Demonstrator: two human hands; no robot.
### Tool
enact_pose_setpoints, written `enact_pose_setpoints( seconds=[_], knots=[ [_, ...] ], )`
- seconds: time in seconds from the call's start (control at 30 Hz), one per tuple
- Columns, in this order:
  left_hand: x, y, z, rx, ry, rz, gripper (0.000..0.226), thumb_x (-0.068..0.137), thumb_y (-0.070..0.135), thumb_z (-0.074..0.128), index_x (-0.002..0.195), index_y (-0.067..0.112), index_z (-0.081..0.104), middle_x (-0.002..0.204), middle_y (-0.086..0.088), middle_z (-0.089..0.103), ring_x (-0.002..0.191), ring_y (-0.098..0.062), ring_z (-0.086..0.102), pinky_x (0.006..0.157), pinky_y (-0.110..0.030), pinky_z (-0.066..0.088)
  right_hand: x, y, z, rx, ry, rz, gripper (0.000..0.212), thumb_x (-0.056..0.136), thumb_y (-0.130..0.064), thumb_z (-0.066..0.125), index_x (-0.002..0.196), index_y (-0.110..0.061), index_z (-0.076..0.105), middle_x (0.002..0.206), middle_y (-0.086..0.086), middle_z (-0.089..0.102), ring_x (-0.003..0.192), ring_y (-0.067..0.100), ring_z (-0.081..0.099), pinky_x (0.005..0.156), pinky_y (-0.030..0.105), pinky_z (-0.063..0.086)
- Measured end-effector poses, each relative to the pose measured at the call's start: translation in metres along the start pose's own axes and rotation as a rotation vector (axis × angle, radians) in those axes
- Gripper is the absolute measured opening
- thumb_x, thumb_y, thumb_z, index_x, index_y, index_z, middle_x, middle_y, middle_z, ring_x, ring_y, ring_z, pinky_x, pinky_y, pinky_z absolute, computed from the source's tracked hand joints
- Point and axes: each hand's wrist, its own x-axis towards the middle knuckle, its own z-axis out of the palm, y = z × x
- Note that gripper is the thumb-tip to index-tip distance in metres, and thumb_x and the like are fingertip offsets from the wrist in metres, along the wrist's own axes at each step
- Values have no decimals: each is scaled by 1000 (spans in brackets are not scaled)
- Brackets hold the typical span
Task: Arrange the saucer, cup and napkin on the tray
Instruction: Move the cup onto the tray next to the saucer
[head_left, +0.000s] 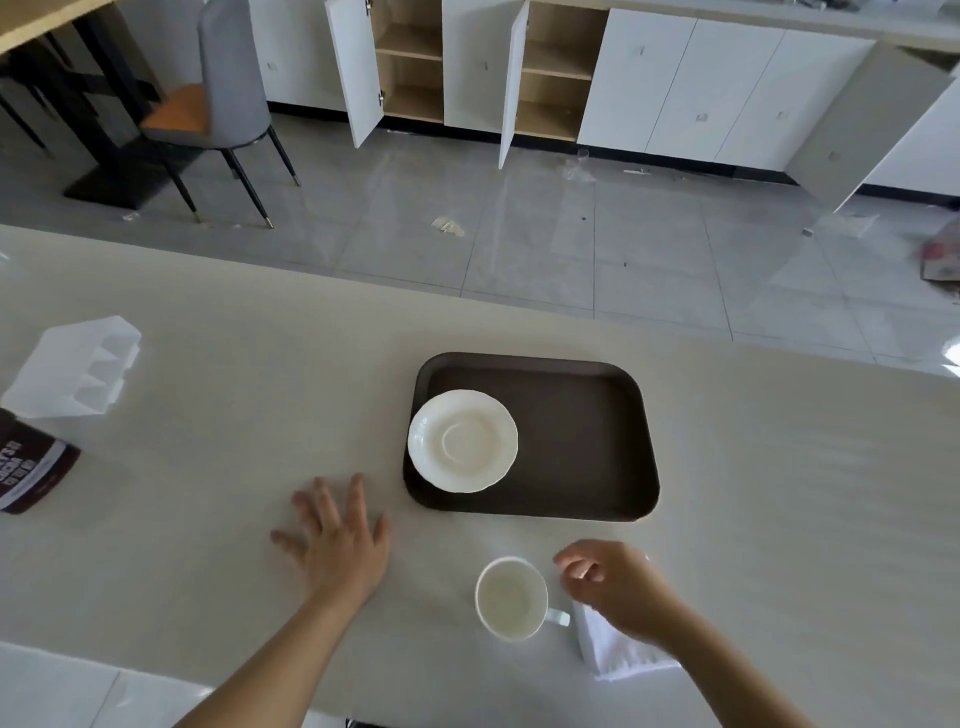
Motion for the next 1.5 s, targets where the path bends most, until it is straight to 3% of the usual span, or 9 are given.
enact_pose_setpoints(
  seconds=[0.13, 0.23, 0.33, 0.5, 0.67, 0.77, 0.9, 1.1, 1.5],
  knots=[
    [-5, -1, 7, -35, 71, 12, 77, 86, 61, 21, 154, 26, 28, 163, -22, 12, 149, -46, 5, 109, -74, 6, -20, 6, 11, -95, -42, -30, 28, 74, -37, 80, 101, -36, 72, 90, -21, 69, 80, -1, 65, 75, 12, 50],
    [-4, 0, 11, -28, 116, 13, 80, 83, 61, 16, 153, 24, 30, 162, -23, 15, 149, -46, 8, 109, -74, 6, -24, 9, 18, -149, 32, -74, 29, 71, -44, 82, 96, -31, 73, 78, -22, 64, 73, -1, 64, 71, 15, 52],
    [-4, 0, 14, -23, 130, -3, 73, 88, 58, 26, 154, 26, 29, 163, -21, 15, 149, -45, 8, 110, -73, 6, -24, 11, 23, -210, 68, -104, 25, 72, -47, 80, 90, -31, 71, 72, -20, 61, 67, -1, 61, 66, 12, 49],
    [-4, -2, 17, -63, 192, -9, 66, 92, 52, 43, 152, 28, 32, 162, -19, 18, 149, -42, 10, 111, -71, 7, -24, 8, 33, -213, 109, -170, 17, 84, -36, 73, 97, -25, 74, 82, -20, 56, 71, -1, 51, 65, 3, 34],
    [-2, -3, 20, -72, 220, -17, 65, 92, 53, 47, 152, 32, 31, 163, -16, 18, 150, -39, 9, 113, -68, 6, -27, 7, 37, -197, 193, -282, 12, 89, -27, 70, 85, -17, 75, 79, -14, 57, 70, 4, 49, 69, 16, 42],
    [-1, -4, 22, -65, 224, -21, 66, 91, 55, 44, 152, 33, 29, 163, -14, 17, 150, -37, 7, 114, -66, 5, -21, 7, 30, -166, 293, -344, 4, 85, -19, 77, 86, -16, 79, 82, -5, 69, 65, 2, 49, 67, 10, 38],
    [2, -6, 25, -56, 229, -29, 67, 91, 57, 42, 152, 35, 27, 164, -13, 15, 150, -36, 7, 113, -66, 5, -12, 5, 13, -134, 380, -376, 10, 81, -13, 81, 91, -14, 81, 86, -1, 72, 69, 12, 63, 67, 21, 51],
    [2, -5, 26, -48, 244, -38, 67, 90, 56, 45, 152, 34, 30, 162, -13, 19, 149, -38, 11, 113, -67, 7, 18, -5, -20, -45, 531, -439, 15, 78, -5, 82, 91, -12, 80, 86, -1, 71, 71, 9, 64, 66, 13, 48],
    [1, -5, 24, -49, 256, -36, 69, 89, 57, 46, 152, 35, 30, 163, -12, 20, 150, -36, 10, 114, -65, 7, 68, 1, -33, -12, 547, -305, 7, 87, -13, 75, 90, -17, 79, 84, -1, 69, 74, 17, 63, 67, 28, 51]
  ],
)
